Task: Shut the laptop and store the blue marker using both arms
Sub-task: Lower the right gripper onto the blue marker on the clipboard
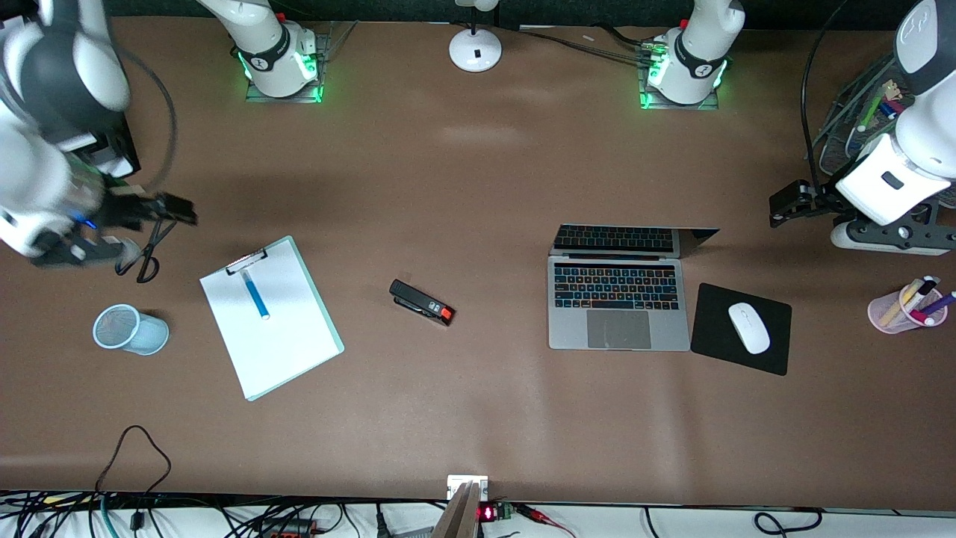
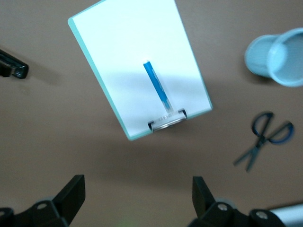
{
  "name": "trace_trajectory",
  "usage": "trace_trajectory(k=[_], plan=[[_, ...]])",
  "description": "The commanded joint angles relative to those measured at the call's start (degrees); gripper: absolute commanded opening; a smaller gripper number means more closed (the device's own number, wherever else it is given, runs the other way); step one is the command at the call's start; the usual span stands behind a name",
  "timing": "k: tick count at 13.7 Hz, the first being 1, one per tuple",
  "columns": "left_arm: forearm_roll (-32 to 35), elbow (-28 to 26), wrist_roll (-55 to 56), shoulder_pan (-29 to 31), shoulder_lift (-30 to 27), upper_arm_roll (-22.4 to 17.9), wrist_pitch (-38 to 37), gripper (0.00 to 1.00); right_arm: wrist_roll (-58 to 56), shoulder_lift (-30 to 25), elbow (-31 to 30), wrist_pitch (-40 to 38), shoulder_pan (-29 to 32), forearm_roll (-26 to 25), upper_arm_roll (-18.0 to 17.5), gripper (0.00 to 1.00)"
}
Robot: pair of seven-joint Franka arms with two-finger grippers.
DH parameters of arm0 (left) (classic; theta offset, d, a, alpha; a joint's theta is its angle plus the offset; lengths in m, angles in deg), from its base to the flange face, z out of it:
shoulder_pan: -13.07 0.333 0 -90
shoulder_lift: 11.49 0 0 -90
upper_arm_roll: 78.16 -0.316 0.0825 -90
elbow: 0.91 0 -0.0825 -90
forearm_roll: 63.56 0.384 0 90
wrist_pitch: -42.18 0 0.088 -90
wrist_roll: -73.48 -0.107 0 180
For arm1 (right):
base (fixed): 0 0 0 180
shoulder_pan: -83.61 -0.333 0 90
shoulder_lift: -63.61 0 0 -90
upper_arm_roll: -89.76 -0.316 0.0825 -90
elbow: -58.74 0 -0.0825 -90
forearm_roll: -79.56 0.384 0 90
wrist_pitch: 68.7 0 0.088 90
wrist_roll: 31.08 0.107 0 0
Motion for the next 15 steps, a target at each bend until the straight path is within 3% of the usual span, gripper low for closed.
trace_trajectory(k=[1, 3, 6, 7, 10, 12, 15], plan=[[-0.25, 2.07, -0.56, -0.61, 1.14, 0.06, -3.33, 1.0, -5.2, 5.93, 0.48, 6.69, -1.19, 0.18, -0.27, 0.95], [-0.25, 2.07, -0.74, -0.79, 1.23, 0.15, -5.09, 0.99, -9.94, 10.68, 0.39, 12.84, -1.28, 0.17, -0.27, 0.81], [-1.13, 2.16, -0.3, -2.2, 1.23, 0.32, -9.39, 0.28, -16.98, 16.04, 0.47, 19.18, -2.25, -1.83, -0.18, 0.72], [-1.74, 2.07, -0.21, -2.2, 1.23, 0.41, -10.53, 0.12, -19.09, 17.1, 0.56, 20.5, -2.34, -3.41, -0.18, 0.72], [-3.67, 0.94, -0.12, -2.02, 1.23, 0.5, -13.79, 0.11, -24.28, 20.27, 0.48, 24.45, -2.78, -5.27, -0.18, 0.7], [-7.35, -1.26, 1.89, -1.5, 0.97, 0.5, -14.23, 0.0, -27.88, 21.94, 0.48, 26.4, -2.78, -5.36, -0.18, 0.6], [-11.75, -3.63, 6.62, -2.63, 1.41, 0.58, -13.45, 0.0, -30.18, 23.08, 0.48, 27.8, -2.69, -5.27, -0.27, 0.5]])
